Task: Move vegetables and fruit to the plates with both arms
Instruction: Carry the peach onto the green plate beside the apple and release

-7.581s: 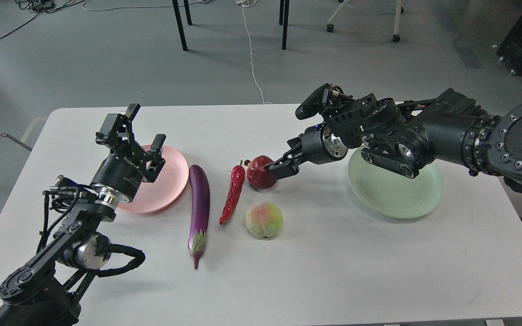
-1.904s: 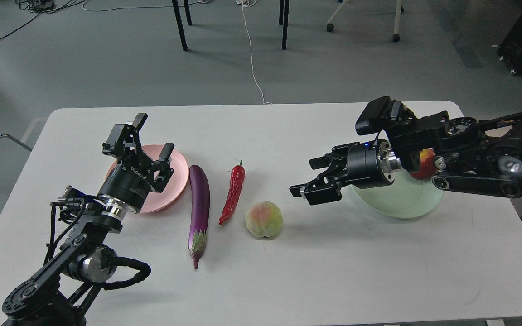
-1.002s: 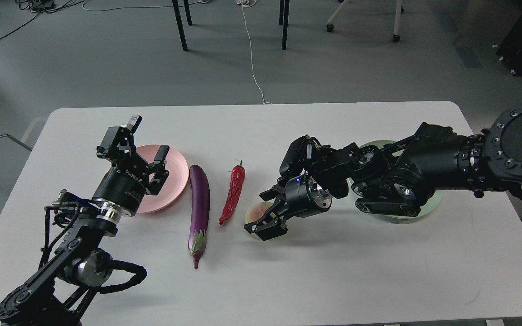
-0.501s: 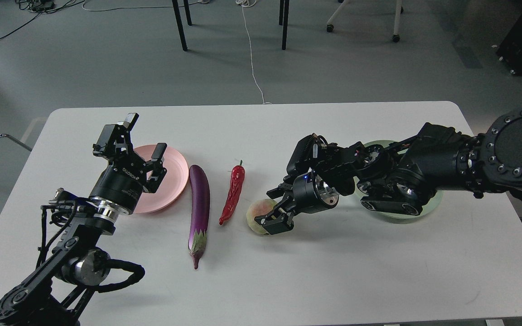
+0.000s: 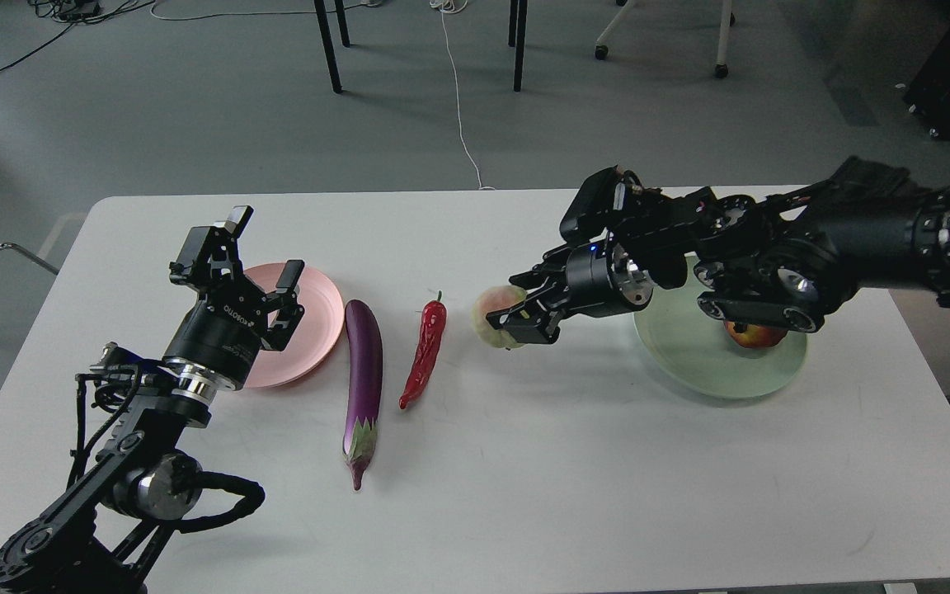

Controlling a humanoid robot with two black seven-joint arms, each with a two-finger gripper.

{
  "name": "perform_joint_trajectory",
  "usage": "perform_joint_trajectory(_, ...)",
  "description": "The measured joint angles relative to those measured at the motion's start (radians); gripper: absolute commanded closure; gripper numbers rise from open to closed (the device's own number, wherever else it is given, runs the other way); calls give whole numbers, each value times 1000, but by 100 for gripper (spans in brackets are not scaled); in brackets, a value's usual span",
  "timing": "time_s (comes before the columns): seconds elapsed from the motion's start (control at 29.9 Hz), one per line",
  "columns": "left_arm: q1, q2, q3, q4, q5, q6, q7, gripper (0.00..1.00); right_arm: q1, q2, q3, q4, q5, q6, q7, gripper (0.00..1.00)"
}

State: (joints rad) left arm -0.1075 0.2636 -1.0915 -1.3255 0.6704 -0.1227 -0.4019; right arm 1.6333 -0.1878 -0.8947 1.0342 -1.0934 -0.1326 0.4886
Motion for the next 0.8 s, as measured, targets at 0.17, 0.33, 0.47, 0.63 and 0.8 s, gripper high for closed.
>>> perform_joint_trajectory(0.17, 0, -4, 2, 0, 0, 0, 1, 1, 17, -185, -11, 8, -187, 3, 0, 55)
perform_joint_trajectory(0.33, 0, -8, 5, 0, 0, -1, 1, 1, -23, -302, -39, 0, -247, 4, 0, 52)
perform_joint_trajectory(0.47, 0, -9, 6, 0, 0, -1, 2, 1, -77, -327, -41, -35, -250, 0, 0, 42)
perform_joint_trajectory(0.63, -2, -5, 7, 0, 0, -1, 2, 1, -142, -324, -33, -93, -250, -3, 0, 4)
perform_joint_trajectory(0.8, -7, 11, 8, 0, 0, -1, 6, 1, -156, -328, 10, -98, -239, -4, 0, 4)
